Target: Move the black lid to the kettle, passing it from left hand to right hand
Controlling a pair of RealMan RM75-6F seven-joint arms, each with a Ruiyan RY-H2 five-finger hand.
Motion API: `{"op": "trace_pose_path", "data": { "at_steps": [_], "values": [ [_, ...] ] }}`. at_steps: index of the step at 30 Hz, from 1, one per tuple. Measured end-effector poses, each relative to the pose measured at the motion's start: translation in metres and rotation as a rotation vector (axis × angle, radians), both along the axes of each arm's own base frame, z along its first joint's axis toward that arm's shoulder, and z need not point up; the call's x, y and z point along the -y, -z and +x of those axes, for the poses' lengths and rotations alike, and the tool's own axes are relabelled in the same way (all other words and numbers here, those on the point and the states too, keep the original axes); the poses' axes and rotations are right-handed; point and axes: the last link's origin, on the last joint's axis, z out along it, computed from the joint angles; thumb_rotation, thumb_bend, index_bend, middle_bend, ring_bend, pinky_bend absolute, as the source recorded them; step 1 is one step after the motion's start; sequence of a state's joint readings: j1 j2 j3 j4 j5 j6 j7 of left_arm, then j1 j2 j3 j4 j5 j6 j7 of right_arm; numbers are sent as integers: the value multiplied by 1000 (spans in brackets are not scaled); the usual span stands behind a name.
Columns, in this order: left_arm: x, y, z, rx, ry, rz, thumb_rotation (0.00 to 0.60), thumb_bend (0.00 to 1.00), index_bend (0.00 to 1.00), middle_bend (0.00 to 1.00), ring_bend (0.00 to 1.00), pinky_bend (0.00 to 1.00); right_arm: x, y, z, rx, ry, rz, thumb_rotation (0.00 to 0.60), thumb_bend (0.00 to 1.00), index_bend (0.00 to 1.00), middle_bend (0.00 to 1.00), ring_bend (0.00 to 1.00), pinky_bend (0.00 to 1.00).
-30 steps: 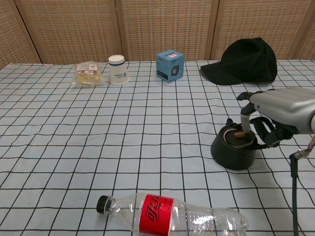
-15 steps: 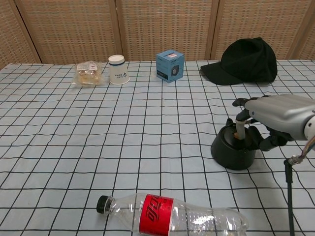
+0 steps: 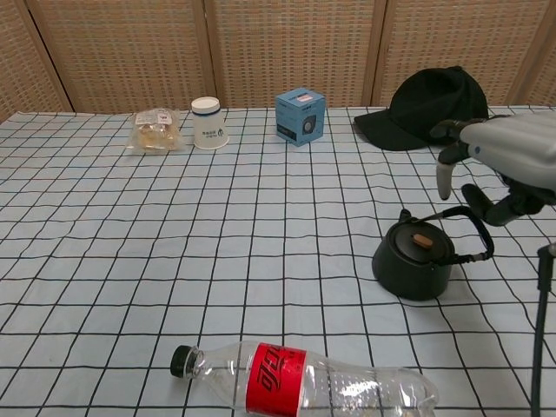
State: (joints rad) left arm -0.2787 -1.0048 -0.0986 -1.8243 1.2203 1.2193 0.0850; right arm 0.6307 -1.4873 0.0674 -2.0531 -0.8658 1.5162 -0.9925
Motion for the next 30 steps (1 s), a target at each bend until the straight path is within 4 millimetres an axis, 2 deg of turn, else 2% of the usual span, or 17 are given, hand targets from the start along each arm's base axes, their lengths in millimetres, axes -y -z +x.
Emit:
{"op": "trace_pose_path", "data": {
  "at_steps": [2,4,10,16,21,24,30],
  "values": [
    [0,0,0,-2,1,1,600,192,74,0,0,0,0,-9,-4,7,-1,-20,600,446,314,3,0,0],
    [0,1,0,-8,3,-1,600,191,33,0,0,0,1,-18,-10,18,3,-42,600,349,242,0,0,0],
    [-2,7,1,-33,28,-19,600,182,0,0,0,0,5,-37,-39,87,27,-106,600,216,55,0,0,0],
    [-4,11,2,-43,111,-3,600,151,0,0,0,0,8,-59,-92,147,18,-204,600,173,21,0,0,0],
    [-4,16,-5,-63,118,23,600,149,0,0,0,0,-1,-78,-140,160,-8,-261,600,169,19,0,0,0],
    [-2,19,-9,-82,114,32,600,149,0,0,0,0,-10,-84,-157,178,-16,-268,600,169,19,0,0,0],
    [-2,20,-16,-99,98,57,600,149,0,0,0,0,-18,-87,-174,211,-15,-269,600,169,19,0,0,0]
  ]
}}
